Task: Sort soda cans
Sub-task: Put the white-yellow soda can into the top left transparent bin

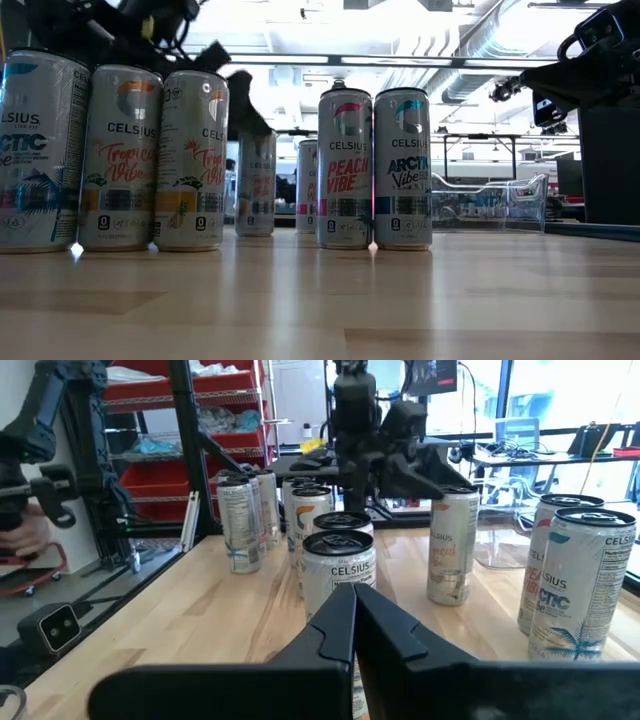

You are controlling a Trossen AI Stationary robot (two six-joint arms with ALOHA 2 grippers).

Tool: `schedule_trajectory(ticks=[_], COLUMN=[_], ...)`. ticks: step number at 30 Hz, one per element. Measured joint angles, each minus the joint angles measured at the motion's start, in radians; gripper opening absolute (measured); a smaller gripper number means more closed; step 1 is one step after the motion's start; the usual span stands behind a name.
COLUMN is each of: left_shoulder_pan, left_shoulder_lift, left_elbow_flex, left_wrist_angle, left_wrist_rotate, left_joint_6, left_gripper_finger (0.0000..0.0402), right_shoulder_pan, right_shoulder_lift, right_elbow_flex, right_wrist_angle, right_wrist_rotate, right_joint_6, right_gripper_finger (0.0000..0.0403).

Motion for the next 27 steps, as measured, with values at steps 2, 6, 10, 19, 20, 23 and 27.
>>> schedule_trajectory(ticks=[2,6,10,19,20,23,27], left_shoulder_pan=[0.0,0.005,0.016,0.053,0.057,0.07,0.091], left_shoulder_lift=[-0.035,-0.063,-0.063,-0.063,-0.063,-0.063,-0.062], left_elbow_flex=[0.0,0.0,0.0,0.0,0.0,0.0,0.0], left_wrist_angle=[-0.016,-0.027,-0.027,-0.028,-0.028,-0.029,-0.039], left_wrist_rotate=[0.0,0.014,0.117,0.136,0.136,0.141,0.211], left_joint_6=[0.031,0.109,0.184,0.185,0.187,0.188,0.187], left_gripper_finger=[0.0316,0.0317,0.0317,0.0317,0.0317,0.0317,0.0317], right_shoulder_pan=[0.0,0.0,0.0,0.0,0.0,0.0,0.0], right_shoulder_lift=[0.0,0.0,0.0,0.0,0.0,0.0,0.0], right_elbow_flex=[0.0,0.0,0.0,0.0,0.0,0.0,0.0], right_wrist_angle=[0.0,0.0,0.0,0.0,0.0,0.0,0.0], right_wrist_rotate=[0.0,0.0,0.0,0.0,0.0,0.0,0.0], right_joint_6=[0.0,0.0,0.0,0.0,0.0,0.0,0.0], right_gripper_finger=[0.0,0.0,0.0,0.0,0.0,0.0,0.0])
